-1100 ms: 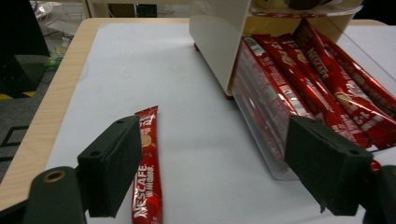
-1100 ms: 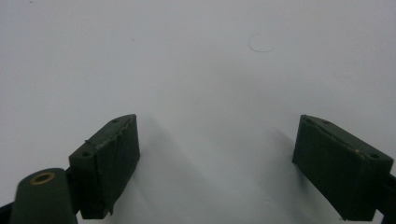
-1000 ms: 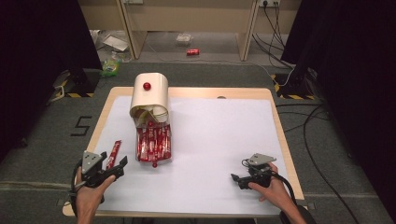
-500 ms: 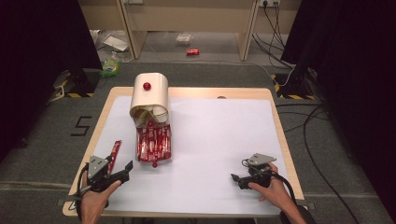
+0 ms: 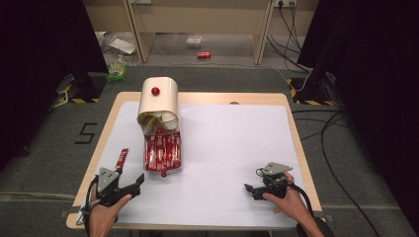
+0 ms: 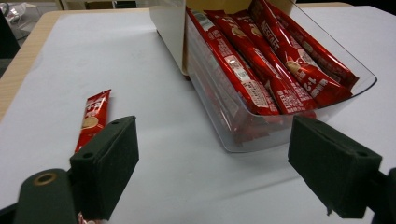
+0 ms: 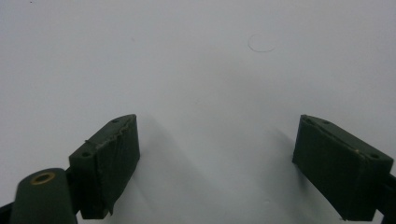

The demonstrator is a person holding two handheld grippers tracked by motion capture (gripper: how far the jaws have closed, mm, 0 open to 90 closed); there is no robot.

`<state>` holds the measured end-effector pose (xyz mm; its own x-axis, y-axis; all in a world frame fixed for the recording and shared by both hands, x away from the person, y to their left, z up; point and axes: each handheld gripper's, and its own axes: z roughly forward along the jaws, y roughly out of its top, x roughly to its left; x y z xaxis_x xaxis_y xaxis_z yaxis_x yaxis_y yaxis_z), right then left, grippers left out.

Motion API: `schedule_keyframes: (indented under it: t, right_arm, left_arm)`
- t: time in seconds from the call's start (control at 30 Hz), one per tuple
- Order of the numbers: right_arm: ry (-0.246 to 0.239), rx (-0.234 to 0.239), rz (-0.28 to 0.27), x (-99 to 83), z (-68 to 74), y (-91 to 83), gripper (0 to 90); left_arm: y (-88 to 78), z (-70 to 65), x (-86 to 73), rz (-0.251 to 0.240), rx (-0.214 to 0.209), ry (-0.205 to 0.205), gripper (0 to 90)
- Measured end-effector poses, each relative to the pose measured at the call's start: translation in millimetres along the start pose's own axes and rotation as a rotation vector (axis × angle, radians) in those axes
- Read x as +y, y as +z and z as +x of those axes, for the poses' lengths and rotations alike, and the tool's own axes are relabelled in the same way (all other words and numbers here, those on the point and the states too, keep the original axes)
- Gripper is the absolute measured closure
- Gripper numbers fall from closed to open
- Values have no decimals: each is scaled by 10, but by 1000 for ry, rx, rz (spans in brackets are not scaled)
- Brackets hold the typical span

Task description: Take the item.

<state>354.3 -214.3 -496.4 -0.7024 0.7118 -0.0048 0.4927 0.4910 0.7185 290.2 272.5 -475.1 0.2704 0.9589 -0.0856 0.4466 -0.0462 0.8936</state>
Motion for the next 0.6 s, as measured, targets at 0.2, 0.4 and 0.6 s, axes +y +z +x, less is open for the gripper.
schedule_keyframes:
  t: [0.2, 0.4, 0.6]
  right_arm:
    - [-1, 0, 0, 0, -1, 0, 150]
    - [1, 1, 0, 0, 0, 0, 149]
    - [0, 1, 0, 0, 0, 0, 149]
  left_arm:
    - [5, -56, -43, 5, -7, 19, 159]
    - [-6, -85, -77, 8, -15, 32, 160]
    - [21, -102, -112, 17, -14, 34, 160]
